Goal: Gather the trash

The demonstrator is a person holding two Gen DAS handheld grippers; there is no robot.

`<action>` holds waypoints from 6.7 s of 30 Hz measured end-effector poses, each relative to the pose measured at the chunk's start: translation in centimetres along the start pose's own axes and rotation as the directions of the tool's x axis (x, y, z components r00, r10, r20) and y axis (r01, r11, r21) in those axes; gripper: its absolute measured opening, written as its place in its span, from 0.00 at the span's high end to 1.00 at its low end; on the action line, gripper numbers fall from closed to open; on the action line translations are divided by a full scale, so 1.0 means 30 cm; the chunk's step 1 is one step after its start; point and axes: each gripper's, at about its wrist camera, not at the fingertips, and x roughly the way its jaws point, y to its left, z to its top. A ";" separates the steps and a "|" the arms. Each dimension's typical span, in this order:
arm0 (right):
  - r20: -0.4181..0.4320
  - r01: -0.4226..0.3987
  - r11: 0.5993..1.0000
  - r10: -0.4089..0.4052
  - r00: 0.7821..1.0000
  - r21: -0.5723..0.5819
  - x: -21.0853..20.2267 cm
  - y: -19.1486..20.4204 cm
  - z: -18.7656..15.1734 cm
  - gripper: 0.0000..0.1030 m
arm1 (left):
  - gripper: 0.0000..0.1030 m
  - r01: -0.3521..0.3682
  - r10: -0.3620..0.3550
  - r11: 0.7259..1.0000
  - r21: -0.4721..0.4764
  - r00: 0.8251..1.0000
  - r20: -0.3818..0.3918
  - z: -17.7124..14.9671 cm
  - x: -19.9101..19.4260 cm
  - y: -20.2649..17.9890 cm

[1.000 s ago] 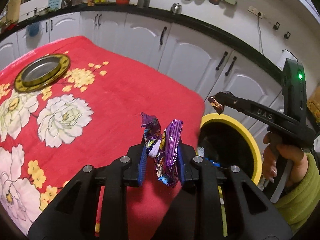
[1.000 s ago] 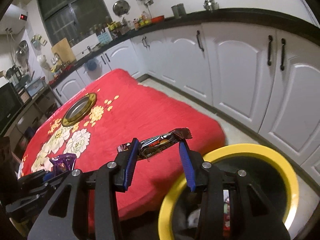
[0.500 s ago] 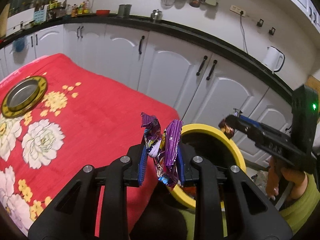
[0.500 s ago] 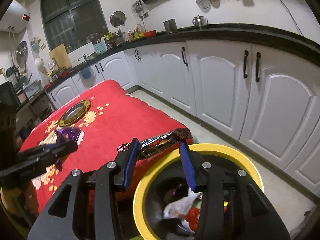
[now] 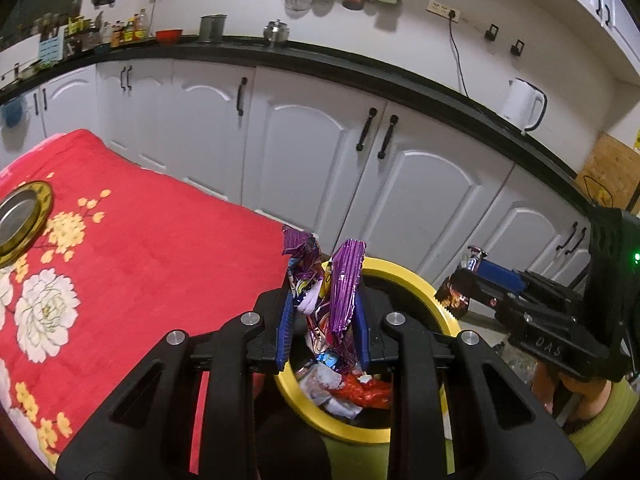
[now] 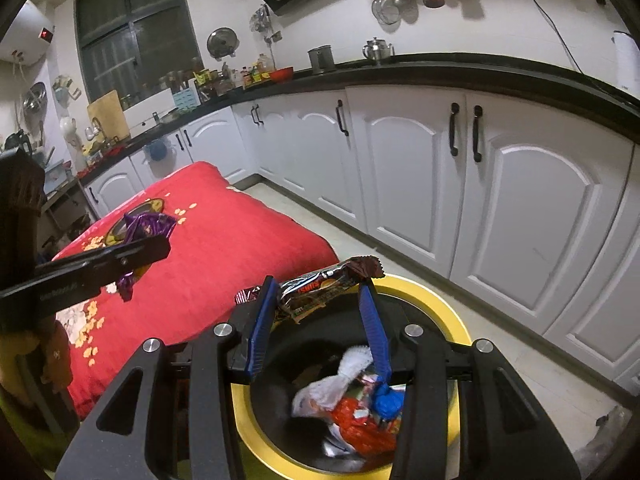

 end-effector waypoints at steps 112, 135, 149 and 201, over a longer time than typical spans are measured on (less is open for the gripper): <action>0.212 0.016 0.978 0.029 0.977 -0.207 -0.156 0.441 -0.120 0.06 | 0.11 -0.339 0.345 0.938 -0.075 0.932 0.108 -0.253 -0.466 0.195; 0.366 0.038 0.976 0.044 0.929 -0.214 -0.174 0.512 -0.228 0.06 | 0.11 -0.359 0.376 0.926 -0.113 0.896 0.236 -0.389 -0.527 0.214; 0.362 0.037 0.978 0.041 0.931 -0.204 -0.167 0.504 -0.227 0.06 | 0.11 -0.361 0.379 0.925 -0.114 0.893 0.243 -0.391 -0.524 0.212; 0.361 0.036 0.979 0.039 0.932 -0.200 -0.169 0.497 -0.226 0.06 | 0.11 -0.351 0.369 0.929 -0.114 0.896 0.249 -0.376 -0.528 0.204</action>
